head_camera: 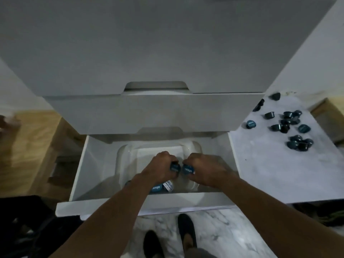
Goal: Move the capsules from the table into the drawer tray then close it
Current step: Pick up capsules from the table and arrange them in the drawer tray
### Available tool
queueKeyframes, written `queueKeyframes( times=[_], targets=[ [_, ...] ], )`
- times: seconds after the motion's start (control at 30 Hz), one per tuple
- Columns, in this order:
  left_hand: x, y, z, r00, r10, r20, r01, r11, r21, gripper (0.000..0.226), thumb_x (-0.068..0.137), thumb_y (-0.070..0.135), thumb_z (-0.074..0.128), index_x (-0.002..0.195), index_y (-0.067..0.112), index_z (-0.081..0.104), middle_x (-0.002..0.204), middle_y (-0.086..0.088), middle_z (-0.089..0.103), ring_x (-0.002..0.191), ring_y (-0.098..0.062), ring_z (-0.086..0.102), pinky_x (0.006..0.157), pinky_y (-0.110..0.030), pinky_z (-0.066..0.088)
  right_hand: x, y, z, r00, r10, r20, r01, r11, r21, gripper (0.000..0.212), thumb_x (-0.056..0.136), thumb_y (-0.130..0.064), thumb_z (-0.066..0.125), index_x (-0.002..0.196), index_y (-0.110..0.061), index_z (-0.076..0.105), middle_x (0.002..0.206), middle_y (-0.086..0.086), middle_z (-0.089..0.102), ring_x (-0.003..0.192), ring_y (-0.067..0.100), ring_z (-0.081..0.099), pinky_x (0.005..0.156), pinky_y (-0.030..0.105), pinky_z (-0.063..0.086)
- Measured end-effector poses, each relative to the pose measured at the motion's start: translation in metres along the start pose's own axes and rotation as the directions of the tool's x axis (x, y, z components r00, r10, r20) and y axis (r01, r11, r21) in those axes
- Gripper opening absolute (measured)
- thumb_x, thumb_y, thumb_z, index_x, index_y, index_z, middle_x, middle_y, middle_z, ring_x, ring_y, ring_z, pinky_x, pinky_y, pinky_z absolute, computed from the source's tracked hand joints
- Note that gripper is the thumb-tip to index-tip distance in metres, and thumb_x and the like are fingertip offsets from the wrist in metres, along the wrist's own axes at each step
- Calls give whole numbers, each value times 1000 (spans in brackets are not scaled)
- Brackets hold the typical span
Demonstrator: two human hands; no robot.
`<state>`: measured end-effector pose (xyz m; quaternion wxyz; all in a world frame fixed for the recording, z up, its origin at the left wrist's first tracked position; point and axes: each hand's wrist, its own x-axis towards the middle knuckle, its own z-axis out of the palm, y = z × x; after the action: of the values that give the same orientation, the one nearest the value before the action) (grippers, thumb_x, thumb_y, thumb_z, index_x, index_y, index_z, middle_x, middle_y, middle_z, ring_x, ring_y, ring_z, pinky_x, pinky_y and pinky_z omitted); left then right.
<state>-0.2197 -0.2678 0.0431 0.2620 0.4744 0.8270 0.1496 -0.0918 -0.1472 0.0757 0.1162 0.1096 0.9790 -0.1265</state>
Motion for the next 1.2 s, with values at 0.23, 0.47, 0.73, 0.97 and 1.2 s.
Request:
queueKeyframes(
  times=[0.23,0.47,0.73,0.97,1.2],
  targets=[
    [4,-9,10,996,31,88,-30,999,-18,49,71,25,78,118,17,64,110,-8,61,100,-24,58,81,-27,45,9,8,11,1000,5,-17,-6,994,-114,33,89,-42,57,119,-30,61,116,-3,65,110,20,47,83,31,35],
    [8,-14,13,992,14,125,-4,997,-78,42,74,25,77,113,14,66,109,-7,65,96,-20,60,78,-24,45,17,17,15,998,31,61,-26,996,-82,36,85,-48,61,117,-32,61,117,-3,64,109,20,47,95,38,38],
    [11,-16,14,989,-13,147,26,996,-87,31,81,23,70,111,16,68,108,-6,68,95,-19,62,84,-30,51,19,23,17,995,28,98,-26,999,-21,29,90,-42,54,117,-34,63,115,0,66,107,21,48,91,38,37],
    [13,-11,16,973,-31,228,50,996,-77,27,78,26,74,103,18,71,100,-4,71,86,-19,64,82,-33,55,15,17,10,987,-3,162,8,1000,-29,29,89,-37,59,117,-31,65,117,6,63,111,23,48,94,36,34],
    [11,-7,18,957,-46,287,62,997,-47,26,75,23,75,101,17,73,100,-6,71,88,-21,66,84,-36,55,11,14,11,983,-26,183,34,999,-42,27,87,-35,63,113,-30,67,112,6,64,107,22,49,90,36,34]
  ],
)
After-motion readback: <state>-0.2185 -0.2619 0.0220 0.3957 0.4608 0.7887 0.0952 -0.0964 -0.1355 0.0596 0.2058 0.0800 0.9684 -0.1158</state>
